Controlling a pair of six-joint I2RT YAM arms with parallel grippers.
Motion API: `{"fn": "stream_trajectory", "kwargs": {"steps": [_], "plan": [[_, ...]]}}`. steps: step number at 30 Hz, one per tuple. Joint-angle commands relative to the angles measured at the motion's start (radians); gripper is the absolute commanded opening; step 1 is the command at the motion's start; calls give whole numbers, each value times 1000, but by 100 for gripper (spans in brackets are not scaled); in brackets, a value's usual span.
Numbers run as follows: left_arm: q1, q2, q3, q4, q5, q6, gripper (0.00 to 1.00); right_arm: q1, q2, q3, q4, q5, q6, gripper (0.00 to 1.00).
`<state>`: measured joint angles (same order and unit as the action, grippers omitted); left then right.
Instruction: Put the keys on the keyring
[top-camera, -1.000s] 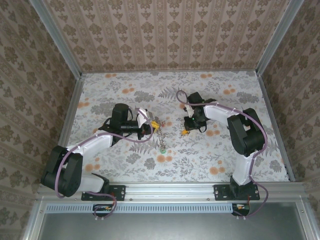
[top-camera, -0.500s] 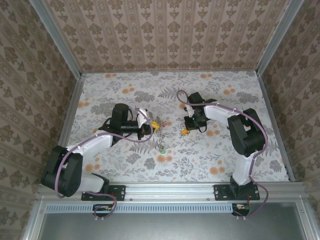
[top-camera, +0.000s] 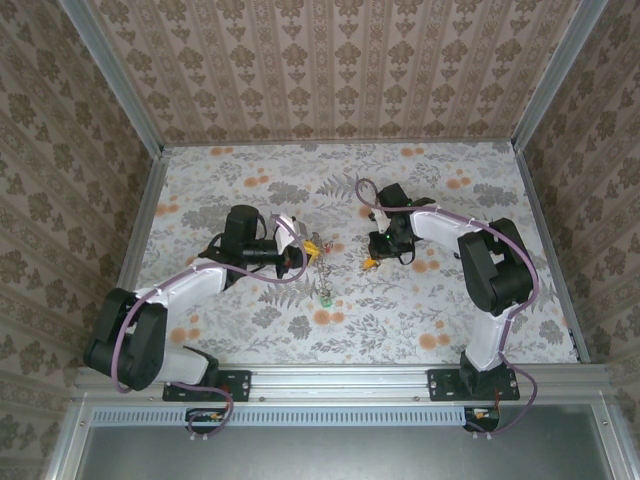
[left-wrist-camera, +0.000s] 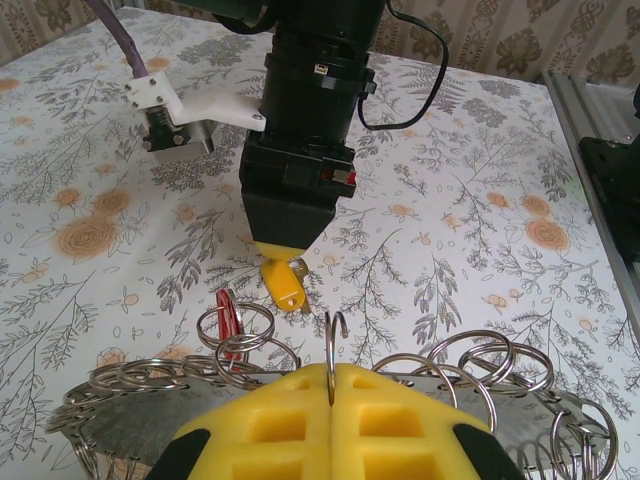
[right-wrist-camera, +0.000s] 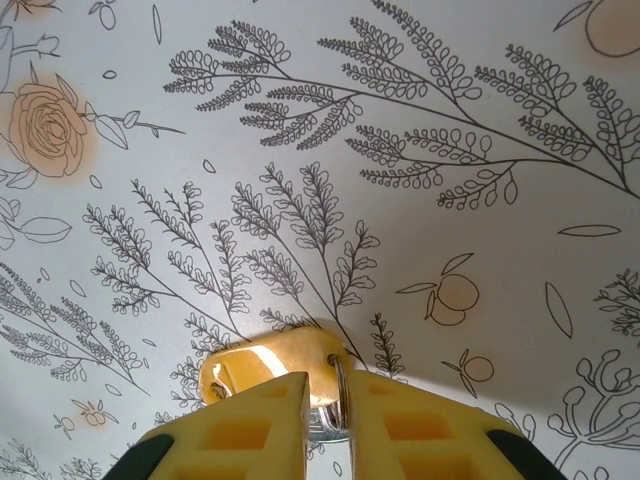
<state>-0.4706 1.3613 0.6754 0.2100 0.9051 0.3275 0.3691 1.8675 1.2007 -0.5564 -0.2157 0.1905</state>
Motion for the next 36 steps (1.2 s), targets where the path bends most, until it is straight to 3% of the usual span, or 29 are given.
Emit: {"fn": "stream_trajectory", "kwargs": {"steps": [1, 14, 24, 26, 32, 36], "plan": [[-5, 5, 37, 10, 37, -9, 0, -7, 26, 23, -5, -10, 13, 19], [-5, 7, 38, 8, 39, -8, 0, -8, 28, 23, -7, -4, 12, 16], [-7, 9, 49, 7, 38, -8, 0, -10, 2, 18, -11, 0, 7, 4], [-8, 11, 50, 5, 40, -7, 0, -9, -30, 3, 3, -14, -6, 0], [-29, 30, 60, 6, 44, -5, 0, -7, -277, -155, 183, -106, -96, 0], [-55, 57, 69, 27, 47, -11, 0, -9, -457, -301, 336, -328, -269, 0]]}}
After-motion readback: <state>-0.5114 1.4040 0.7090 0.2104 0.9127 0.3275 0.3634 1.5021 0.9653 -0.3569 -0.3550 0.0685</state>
